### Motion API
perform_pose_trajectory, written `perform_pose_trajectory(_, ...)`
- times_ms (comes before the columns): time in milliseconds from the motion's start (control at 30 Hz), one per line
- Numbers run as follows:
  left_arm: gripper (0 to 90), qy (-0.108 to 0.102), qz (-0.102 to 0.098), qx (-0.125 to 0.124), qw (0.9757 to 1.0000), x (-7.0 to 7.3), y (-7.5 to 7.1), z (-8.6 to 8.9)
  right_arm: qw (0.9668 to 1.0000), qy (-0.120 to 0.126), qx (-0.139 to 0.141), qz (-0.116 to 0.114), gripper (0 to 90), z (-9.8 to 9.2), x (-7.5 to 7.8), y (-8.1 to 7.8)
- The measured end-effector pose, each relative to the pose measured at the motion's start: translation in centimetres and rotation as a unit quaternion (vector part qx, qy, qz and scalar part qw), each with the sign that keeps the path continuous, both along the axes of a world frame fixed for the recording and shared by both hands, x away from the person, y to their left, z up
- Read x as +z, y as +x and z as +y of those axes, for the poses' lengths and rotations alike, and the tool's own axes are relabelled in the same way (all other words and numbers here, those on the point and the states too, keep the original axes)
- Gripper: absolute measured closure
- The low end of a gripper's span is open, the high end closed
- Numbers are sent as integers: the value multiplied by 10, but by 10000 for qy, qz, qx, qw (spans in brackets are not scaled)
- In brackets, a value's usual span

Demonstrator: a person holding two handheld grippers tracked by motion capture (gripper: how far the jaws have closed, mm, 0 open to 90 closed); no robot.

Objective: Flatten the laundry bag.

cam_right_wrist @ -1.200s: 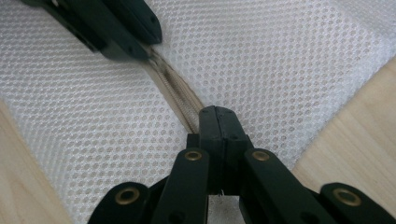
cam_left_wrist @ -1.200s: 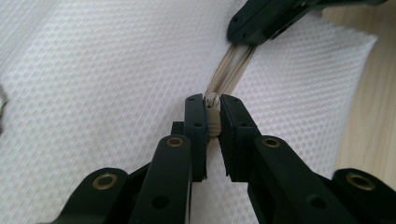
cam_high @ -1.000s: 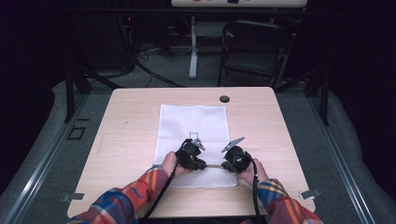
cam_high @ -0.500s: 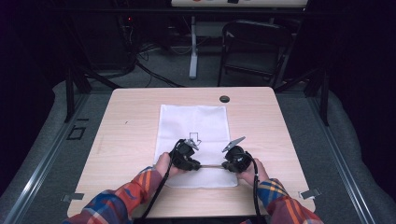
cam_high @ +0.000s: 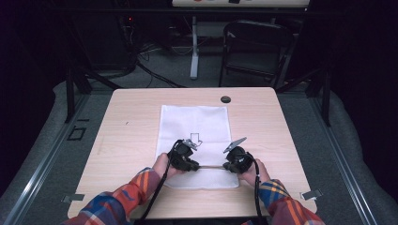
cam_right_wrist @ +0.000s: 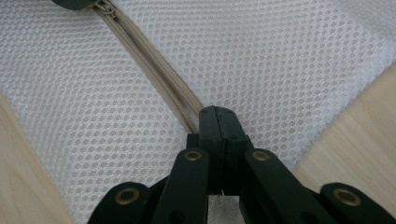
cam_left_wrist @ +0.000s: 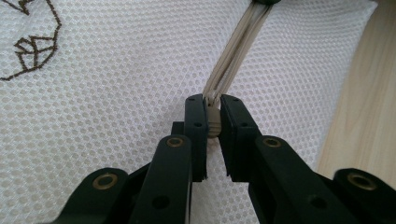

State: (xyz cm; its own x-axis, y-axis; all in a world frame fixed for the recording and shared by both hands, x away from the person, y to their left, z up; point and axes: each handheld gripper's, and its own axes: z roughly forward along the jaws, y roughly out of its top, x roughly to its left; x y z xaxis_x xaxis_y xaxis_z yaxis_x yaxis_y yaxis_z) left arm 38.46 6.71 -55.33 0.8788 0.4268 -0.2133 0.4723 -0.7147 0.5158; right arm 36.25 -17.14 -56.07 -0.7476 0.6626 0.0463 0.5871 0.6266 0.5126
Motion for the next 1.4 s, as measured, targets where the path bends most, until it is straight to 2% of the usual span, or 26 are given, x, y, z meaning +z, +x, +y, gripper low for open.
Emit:
perform_pose_trajectory(33, 815, -49, 19, 26, 10000, 0, 0, 1, 10000, -4, 4, 0, 900, 0, 0, 0)
perform_pose_trajectory(100, 815, -29, 16, 25, 10000, 0, 0, 2, 10000, -56, 41, 14, 900, -1, 1, 1)
perform_pose_trajectory(767, 815, -22, 48, 65, 10000, 2, -1, 15, 10000, -19, 22, 16, 900, 0, 0, 0)
perform_pose_trajectory(1300, 814, -31, 51, 45, 10000, 2, -3, 16, 10000, -84, 33, 34, 900, -1, 1, 1)
perform_pose_trajectory(1400, 815, -74, -6, 47, 10000, 4, -3, 17, 10000, -58, 0, -10, 900, -1, 0, 0)
